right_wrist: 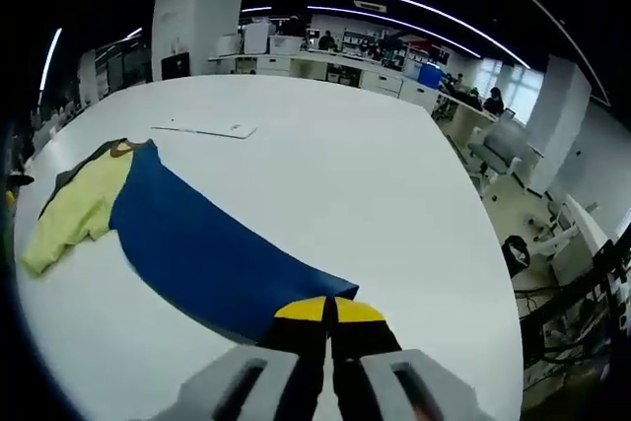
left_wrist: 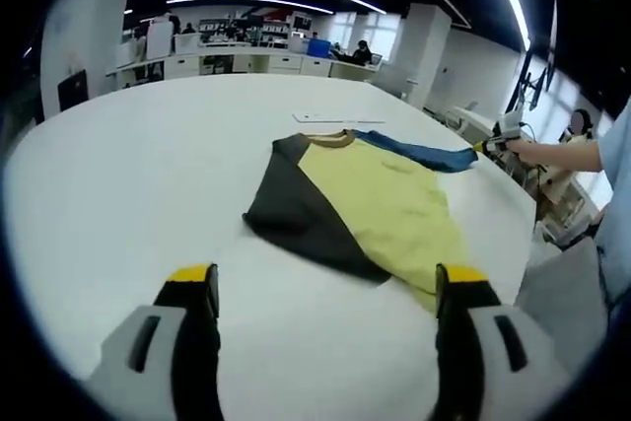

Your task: Fold the garment on the visible template until the final outline fits inside the template.

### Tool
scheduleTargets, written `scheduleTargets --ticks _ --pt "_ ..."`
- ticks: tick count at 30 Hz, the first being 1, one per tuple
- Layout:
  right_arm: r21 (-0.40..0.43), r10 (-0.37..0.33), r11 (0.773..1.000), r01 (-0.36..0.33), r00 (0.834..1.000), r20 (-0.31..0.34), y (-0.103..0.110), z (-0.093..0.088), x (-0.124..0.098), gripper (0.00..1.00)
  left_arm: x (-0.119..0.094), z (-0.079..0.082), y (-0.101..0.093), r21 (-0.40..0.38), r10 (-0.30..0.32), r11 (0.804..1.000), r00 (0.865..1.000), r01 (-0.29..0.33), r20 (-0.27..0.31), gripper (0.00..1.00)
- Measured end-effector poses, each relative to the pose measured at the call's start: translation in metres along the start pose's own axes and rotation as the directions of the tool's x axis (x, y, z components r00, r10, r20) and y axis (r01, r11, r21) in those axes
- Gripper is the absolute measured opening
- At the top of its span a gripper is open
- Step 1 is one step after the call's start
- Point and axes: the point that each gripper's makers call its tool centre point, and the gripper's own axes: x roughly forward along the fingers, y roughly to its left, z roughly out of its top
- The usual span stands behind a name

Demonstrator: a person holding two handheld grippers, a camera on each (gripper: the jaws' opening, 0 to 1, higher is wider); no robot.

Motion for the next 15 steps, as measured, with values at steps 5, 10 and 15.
scheduleTargets --ticks 5,10,15 --pt "0.017 -0.011 1.000 0.011 1.000 -0.003 -0.008 0.001 0.008 0.00 0.000 -0.001 0.000 -0.005 0.006 1.000 1.000 -0.006 -0.006 0.88" --pt "0.026 0.001 1.000 0.000 0.999 -0.043 -0.003 -0.010 0.012 0.00 0.001 -0.003 0.000 -0.015 0.008 1.000 1.000 -0.008 -0.008 0.88" --pt "0.052 0.010 0.999 -0.006 0.996 -0.084 0.002 -0.028 0.012 0.00 0.003 -0.005 -0.001 -0.021 0.003 1.000 1.000 -0.003 -0.012 0.88"
